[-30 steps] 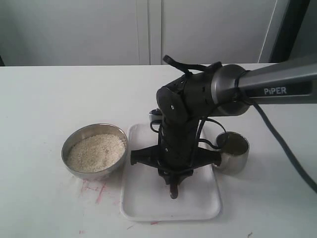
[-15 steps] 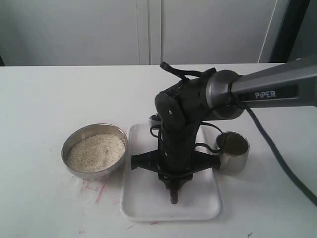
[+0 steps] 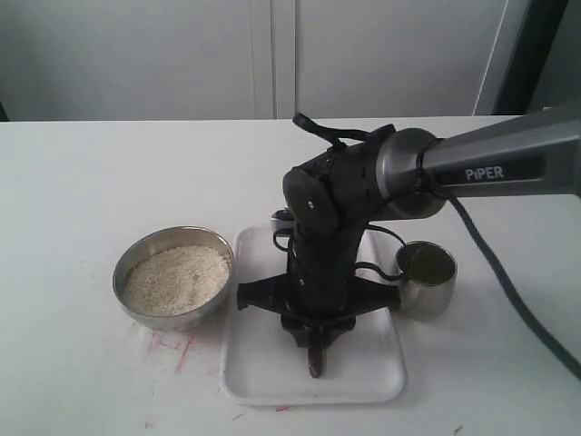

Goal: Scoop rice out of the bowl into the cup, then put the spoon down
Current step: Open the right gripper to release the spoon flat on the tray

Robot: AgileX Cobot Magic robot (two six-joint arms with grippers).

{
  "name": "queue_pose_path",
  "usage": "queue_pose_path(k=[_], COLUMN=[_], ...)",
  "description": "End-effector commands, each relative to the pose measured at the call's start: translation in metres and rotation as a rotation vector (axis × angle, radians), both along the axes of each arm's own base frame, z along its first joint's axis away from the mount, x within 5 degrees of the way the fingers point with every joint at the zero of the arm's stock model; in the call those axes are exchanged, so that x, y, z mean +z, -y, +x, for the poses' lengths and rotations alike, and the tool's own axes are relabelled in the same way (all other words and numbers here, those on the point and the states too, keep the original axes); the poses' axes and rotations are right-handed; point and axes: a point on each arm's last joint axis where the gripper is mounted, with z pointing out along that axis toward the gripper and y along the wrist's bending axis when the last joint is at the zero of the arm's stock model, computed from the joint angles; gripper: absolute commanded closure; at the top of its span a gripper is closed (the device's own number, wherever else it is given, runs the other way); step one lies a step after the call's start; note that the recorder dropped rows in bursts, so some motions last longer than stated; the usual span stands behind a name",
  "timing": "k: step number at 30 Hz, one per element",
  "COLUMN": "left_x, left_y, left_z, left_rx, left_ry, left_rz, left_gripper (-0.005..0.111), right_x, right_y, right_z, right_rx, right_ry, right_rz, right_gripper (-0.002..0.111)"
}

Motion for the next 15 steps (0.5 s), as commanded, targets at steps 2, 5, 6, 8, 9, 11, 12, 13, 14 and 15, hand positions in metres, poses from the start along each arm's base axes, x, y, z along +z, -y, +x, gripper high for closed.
queue_pose_path(k=[2,5,6,8,9,11,12,13,14,15], left_x=[-0.008,-0.008,-0.008,-0.008,-0.008,-0.008,-0.008,-0.008,-0.008,-0.008], left_y=[0.0,0.0,0.0,0.0,0.0,0.0,0.0,0.0,0.0,0.0], left_z=[-0.001,-0.001,-0.001,-0.001,-0.001,-0.001,-0.001,-0.001,-0.001,-0.001], left_rx=[-0.003,-0.003,-0.003,-0.003,-0.003,-0.003,-0.003,-0.003,-0.003,-0.003], left_ry=[-0.064,-0.064,-0.064,-0.064,-0.064,-0.064,-0.064,-0.064,-0.064,-0.064], left_rz=[-0.01,-0.01,-0.01,-0.01,-0.01,-0.01,-0.01,-0.01,-0.01,-0.01], left_gripper=[0.092,0.092,0.092,0.092,0.092,0.092,0.092,0.092,0.092,0.092], right_x=[-0.007,-0.003,0.001,0.013,0.017,0.028,0.034,0.041,0.048,0.054], right_y=[0.002,0.002,0.002,0.002,0.002,0.003,0.003,0.003,0.003,0.003], right_z=[-0.002,-0.002,-0.003,-0.003,-0.003,-0.004,-0.004,-0.004,-0.004,-0.004], right_rx=[0.013,0.011,0.011,0.011,0.011,0.011,0.011,0.011,0.011,0.011], right_ry=[-0.032,-0.024,-0.015,0.013,0.022,0.047,0.059,0.077,0.093,0.105], right_rz=[-0.022,-0.017,-0.01,0.007,0.013,0.029,0.037,0.049,0.059,0.067], right_gripper=[0.066,0.066,0.066,0.066,0.066,0.066,0.066,0.066,0.066,0.066])
